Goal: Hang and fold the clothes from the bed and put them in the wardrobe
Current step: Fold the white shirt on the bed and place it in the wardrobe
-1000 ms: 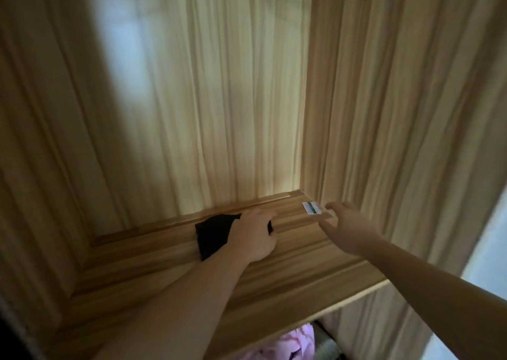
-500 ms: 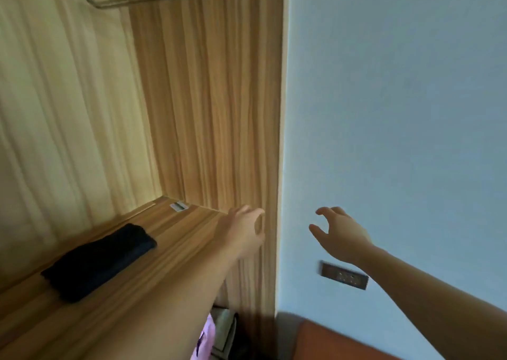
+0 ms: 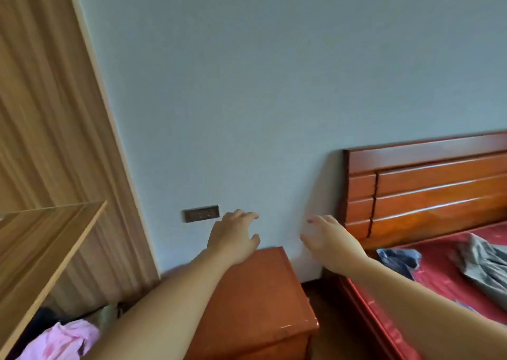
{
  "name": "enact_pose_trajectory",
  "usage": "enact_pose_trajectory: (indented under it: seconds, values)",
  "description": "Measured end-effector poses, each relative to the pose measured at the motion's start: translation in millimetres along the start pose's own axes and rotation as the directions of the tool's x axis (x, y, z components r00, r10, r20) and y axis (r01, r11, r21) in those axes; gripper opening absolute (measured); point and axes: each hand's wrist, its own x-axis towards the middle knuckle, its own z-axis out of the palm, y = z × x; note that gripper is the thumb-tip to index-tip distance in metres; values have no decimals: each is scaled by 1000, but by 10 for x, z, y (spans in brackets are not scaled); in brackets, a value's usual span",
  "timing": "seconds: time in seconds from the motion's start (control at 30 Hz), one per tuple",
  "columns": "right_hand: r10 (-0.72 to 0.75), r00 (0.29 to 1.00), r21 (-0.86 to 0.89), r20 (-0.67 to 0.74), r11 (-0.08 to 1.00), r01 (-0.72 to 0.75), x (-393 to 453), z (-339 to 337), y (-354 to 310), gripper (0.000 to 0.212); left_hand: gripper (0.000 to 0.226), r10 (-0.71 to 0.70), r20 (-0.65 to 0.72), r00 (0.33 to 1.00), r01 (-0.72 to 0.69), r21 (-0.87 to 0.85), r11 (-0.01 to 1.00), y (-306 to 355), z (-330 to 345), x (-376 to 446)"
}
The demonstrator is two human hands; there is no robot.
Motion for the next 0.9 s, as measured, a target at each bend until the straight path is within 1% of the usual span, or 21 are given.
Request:
enact_pose_trajectory:
  seconds: [0.13, 0.2, 0.33, 0.4, 0.47, 0.57, 0.67, 0.8, 0.9]
  values:
    - [143, 986, 13, -89, 990, -143, -1019, -473, 809, 53, 50, 152, 56, 987, -151, -28, 988, 1108, 409, -335]
    - [218, 971, -12, -97, 975, -220, -1563, -690, 1209, 53, 48, 237, 79, 968, -232, -69, 970, 1663, 613, -607]
    - [414, 904, -10, -109, 908, -418, -2589, -1066, 1815, 50, 48, 412, 145, 900, -394, -138, 909, 2633, 896, -1113]
    - [481, 866, -10, -137, 873, -487, -3032, -1230, 2034, 46, 49, 477, 169, 863, -457, -143, 878, 3050, 978, -1285]
    - [544, 822, -13, -169, 833, -554, -3444, -1390, 2200, 46, 49, 539, 187, 821, -517, -157, 842, 3437, 1052, -1435]
    - [641, 736, 5, -218, 755, -656, -4061, -1563, 2359, 45, 48, 634, 215, 743, -598, -213, 773, 3951, 1190, -1704]
    - [722, 648, 11, -243, 670, -742, -4622, -1690, 2470, 51, 50, 712, 246, 658, -655, -278, 702, 4398, 1329, -1990]
    - [802, 525, 44, -286, 558, -829, -5291, -1860, 2598, 53, 50, 782, 278, 557, -703, -343, 623, 4917, 1485, -2361]
    - [836, 453, 66, -310, 494, -867, -5755, -2018, 2757, 54, 50, 813, 303, 496, -737, -348, 579, 5353, 1561, -2611]
